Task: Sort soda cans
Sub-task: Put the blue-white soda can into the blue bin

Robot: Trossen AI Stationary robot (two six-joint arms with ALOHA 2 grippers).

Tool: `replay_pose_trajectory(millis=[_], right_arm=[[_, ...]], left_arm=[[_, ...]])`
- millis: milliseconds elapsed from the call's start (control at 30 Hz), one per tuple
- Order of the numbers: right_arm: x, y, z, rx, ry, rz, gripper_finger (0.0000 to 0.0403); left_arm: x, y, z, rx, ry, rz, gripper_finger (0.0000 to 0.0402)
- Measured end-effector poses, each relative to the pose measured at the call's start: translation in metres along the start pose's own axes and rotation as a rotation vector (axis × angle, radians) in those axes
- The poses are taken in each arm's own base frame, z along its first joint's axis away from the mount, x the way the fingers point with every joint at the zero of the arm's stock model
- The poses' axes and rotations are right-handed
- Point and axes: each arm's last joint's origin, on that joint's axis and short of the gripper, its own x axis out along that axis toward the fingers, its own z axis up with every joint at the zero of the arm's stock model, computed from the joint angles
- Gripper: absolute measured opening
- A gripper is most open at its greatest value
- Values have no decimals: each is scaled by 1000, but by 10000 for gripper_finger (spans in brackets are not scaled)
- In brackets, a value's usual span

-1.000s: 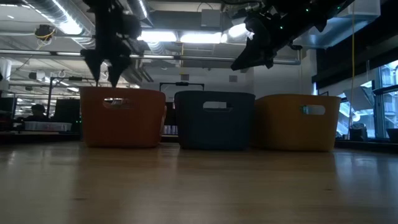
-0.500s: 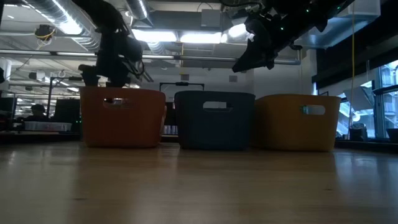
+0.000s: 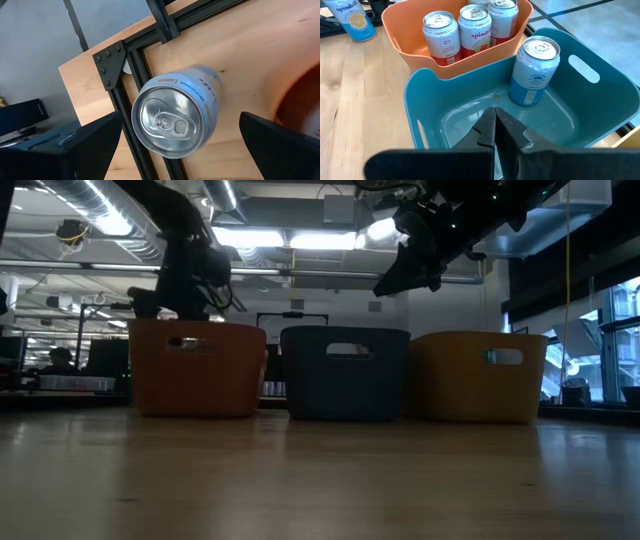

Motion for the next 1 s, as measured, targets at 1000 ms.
replay_pose_trajectory(millis=[1000], right_arm=[[0, 0, 0, -5, -3, 0, 7]], left_arm=[[39, -14, 3, 85, 109, -62, 388]])
